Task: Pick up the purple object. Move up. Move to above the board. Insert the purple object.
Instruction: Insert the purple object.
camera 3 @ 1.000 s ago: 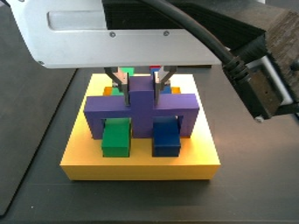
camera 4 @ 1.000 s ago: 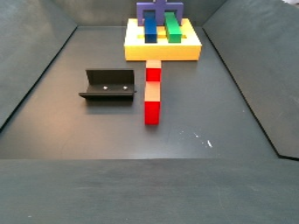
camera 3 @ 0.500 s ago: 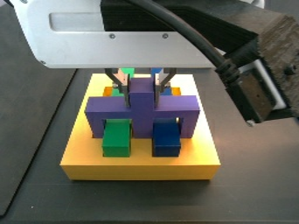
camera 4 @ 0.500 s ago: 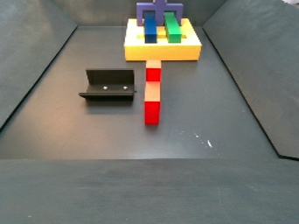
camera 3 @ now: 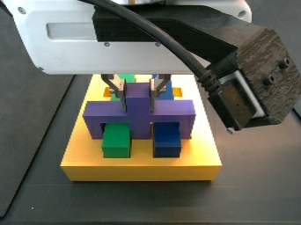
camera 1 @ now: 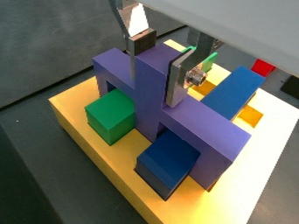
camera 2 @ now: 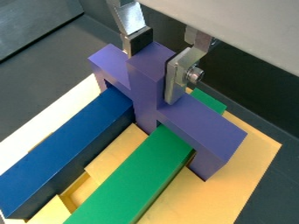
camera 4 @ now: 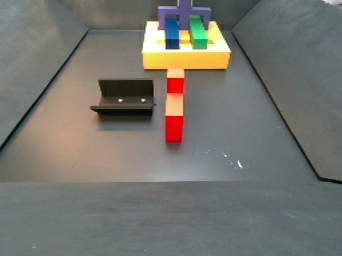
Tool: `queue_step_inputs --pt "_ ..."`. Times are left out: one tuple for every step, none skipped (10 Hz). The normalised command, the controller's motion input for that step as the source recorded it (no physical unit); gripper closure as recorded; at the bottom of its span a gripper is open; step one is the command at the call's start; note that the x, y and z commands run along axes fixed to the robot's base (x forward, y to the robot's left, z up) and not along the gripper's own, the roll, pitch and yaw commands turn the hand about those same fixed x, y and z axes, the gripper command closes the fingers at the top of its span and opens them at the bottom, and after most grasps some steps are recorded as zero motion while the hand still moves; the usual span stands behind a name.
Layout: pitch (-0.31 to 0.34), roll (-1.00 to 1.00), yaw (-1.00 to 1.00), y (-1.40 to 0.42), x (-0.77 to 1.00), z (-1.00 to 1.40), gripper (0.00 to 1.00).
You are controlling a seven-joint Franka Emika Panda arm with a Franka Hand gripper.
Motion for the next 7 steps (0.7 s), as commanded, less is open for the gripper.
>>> queue_step_inputs --pt "0.0 0.06 0.07 0.0 0.06 -0.29 1.0" --pt "-0.009 0.04 0.06 0.0 0.09 -0.61 1.0" --pt "0.0 0.11 0.02 0.0 0.12 -0.82 1.0" --pt "0.0 0.22 0.0 0.0 0.12 -0.73 1.0" --pt "0.023 0.2 0.0 0.0 0.1 -0.58 1.0" --pt "0.026 0.07 0.0 0.0 0.0 -0.21 1.0" --pt "0.0 0.0 0.0 0.0 0.0 0.0 1.0"
